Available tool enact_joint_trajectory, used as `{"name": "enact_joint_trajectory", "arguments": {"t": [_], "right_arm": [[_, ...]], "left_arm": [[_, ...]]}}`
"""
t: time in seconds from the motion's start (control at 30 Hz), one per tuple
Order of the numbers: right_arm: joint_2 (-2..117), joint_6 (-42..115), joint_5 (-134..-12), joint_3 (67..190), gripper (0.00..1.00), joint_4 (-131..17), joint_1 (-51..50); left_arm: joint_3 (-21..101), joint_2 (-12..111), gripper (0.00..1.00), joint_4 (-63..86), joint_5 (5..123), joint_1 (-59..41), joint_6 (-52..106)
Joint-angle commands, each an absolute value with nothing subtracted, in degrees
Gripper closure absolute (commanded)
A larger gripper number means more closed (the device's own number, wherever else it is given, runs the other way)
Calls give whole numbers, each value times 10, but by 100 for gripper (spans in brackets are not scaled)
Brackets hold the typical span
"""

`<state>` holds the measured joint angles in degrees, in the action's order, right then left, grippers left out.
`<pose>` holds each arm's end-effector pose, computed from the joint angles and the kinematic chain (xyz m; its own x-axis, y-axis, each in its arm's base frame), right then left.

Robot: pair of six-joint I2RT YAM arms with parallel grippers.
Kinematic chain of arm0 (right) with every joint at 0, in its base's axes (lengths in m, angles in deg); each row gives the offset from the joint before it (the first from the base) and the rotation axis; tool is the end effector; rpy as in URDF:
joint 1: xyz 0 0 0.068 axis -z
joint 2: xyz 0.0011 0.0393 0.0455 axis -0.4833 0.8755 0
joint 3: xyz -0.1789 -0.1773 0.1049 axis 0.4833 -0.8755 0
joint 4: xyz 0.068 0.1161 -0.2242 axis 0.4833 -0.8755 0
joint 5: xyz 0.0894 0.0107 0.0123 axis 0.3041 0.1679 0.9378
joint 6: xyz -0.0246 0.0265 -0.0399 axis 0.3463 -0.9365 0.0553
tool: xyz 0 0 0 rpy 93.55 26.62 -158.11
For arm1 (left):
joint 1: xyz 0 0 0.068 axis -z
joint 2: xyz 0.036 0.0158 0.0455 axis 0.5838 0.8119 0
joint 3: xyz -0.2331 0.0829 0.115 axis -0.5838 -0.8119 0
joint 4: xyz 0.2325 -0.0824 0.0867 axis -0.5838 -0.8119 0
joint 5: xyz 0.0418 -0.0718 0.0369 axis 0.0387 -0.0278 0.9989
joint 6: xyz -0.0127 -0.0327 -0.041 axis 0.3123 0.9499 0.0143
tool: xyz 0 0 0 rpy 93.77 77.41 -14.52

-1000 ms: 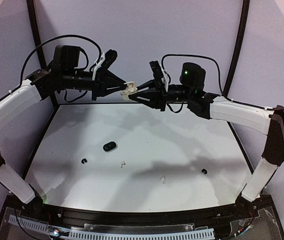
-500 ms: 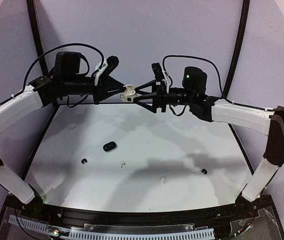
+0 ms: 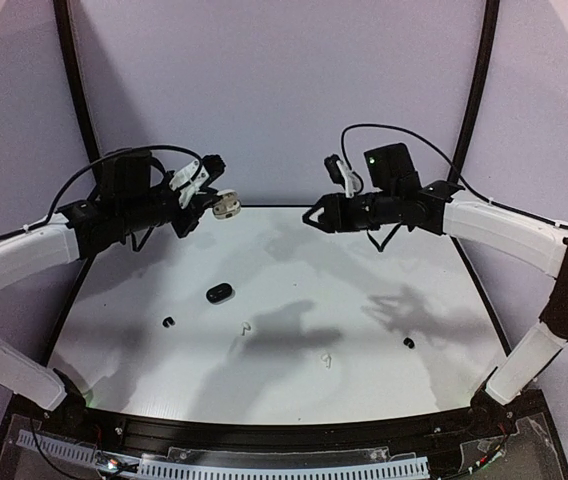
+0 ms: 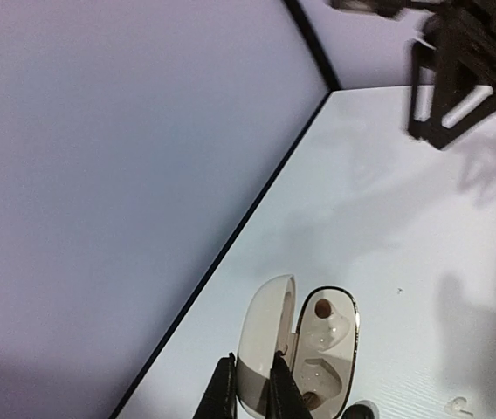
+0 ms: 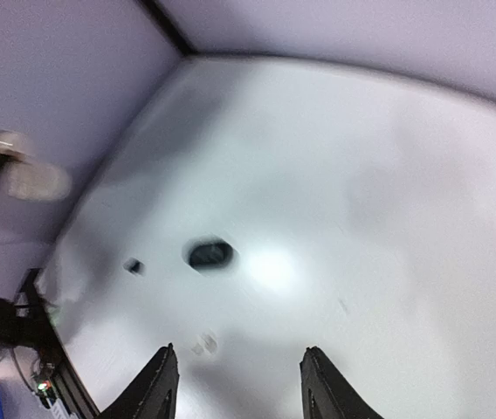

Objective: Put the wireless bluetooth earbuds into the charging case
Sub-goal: Pass from the right arm to the left, then pick up the right earbud from the center of the board.

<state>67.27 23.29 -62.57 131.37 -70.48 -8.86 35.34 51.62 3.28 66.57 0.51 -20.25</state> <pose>0.2869 0.2364 0.3353 -0.6080 -0.0609 -0.7916 -0.6333 0.6385 0.4373 0.2557 -0.1918 0.3583 0.2087 0.5618 -0.8006 0.6708 0.5135 0.5351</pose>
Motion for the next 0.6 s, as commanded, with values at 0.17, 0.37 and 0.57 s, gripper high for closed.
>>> {"name": "enact_joint_trajectory", "arguments": {"t": [0.17, 0.37, 0.57], "right_arm": [[692, 24, -806, 1281, 49, -1007, -175], [758, -1, -811, 1276, 50, -1042, -224], [820, -2, -787, 1282, 49, -1058, -244]], "left_arm": [[234, 456, 99, 134, 739, 7, -39], [156, 409, 99, 144, 726, 31, -27], [126, 383, 99, 145, 706, 37, -35]]}}
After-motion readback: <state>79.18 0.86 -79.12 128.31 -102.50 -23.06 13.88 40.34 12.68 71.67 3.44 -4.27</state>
